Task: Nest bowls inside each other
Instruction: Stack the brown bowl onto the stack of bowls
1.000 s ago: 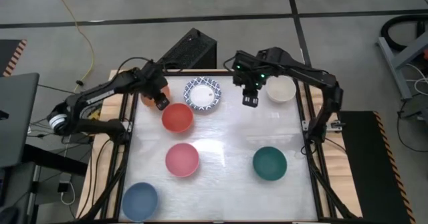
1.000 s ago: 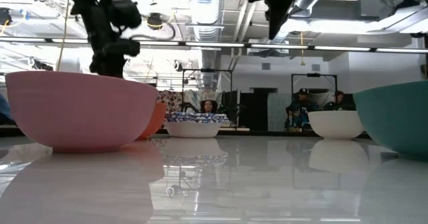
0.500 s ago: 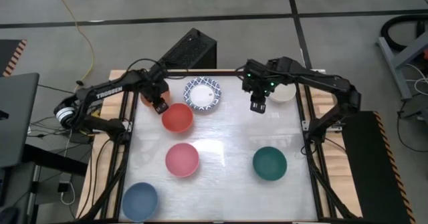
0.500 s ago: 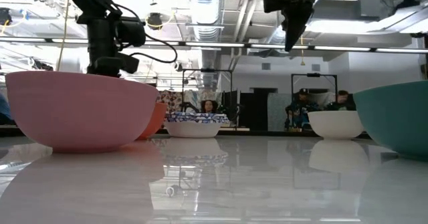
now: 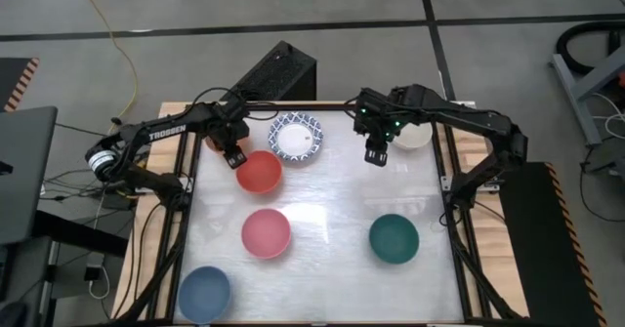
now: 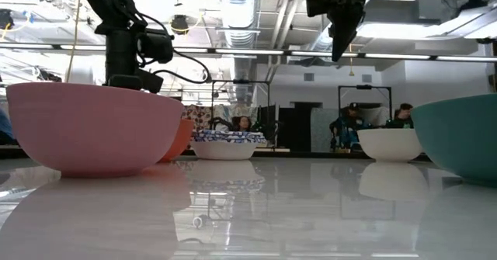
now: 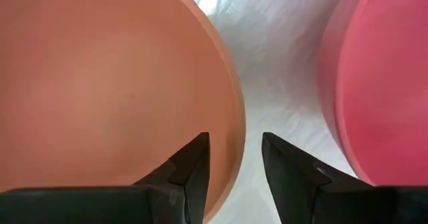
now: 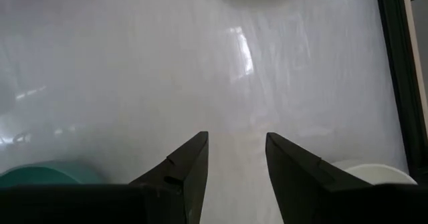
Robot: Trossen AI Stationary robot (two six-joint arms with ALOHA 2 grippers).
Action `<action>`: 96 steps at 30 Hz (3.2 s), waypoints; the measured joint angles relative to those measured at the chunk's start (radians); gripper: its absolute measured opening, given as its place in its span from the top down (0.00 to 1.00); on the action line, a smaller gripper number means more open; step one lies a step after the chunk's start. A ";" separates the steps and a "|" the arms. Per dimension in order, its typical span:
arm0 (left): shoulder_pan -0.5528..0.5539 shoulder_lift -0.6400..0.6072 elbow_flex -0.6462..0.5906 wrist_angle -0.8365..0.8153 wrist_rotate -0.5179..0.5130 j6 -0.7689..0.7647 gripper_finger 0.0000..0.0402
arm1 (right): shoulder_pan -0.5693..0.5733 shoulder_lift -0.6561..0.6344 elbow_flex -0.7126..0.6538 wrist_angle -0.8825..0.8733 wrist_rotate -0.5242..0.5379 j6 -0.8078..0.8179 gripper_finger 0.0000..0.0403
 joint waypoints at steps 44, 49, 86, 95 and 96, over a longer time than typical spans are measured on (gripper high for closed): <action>0.000 0.000 0.000 0.045 -0.095 0.015 1.00 | 0.000 0.001 0.001 0.057 -0.002 0.000 0.57; -0.004 0.000 0.046 0.046 -0.091 0.029 1.00 | 0.000 0.001 0.001 0.060 -0.002 0.000 0.57; -0.506 0.000 0.274 -0.013 -0.017 0.606 1.00 | 0.036 0.237 0.001 0.465 -0.090 -0.463 0.61; -0.606 0.000 0.274 0.006 -0.019 0.690 1.00 | 0.083 0.208 0.001 0.544 -0.147 -0.704 0.65; -0.616 0.000 0.274 0.014 -0.018 0.702 1.00 | 0.092 0.207 0.001 0.562 -0.153 -0.728 0.65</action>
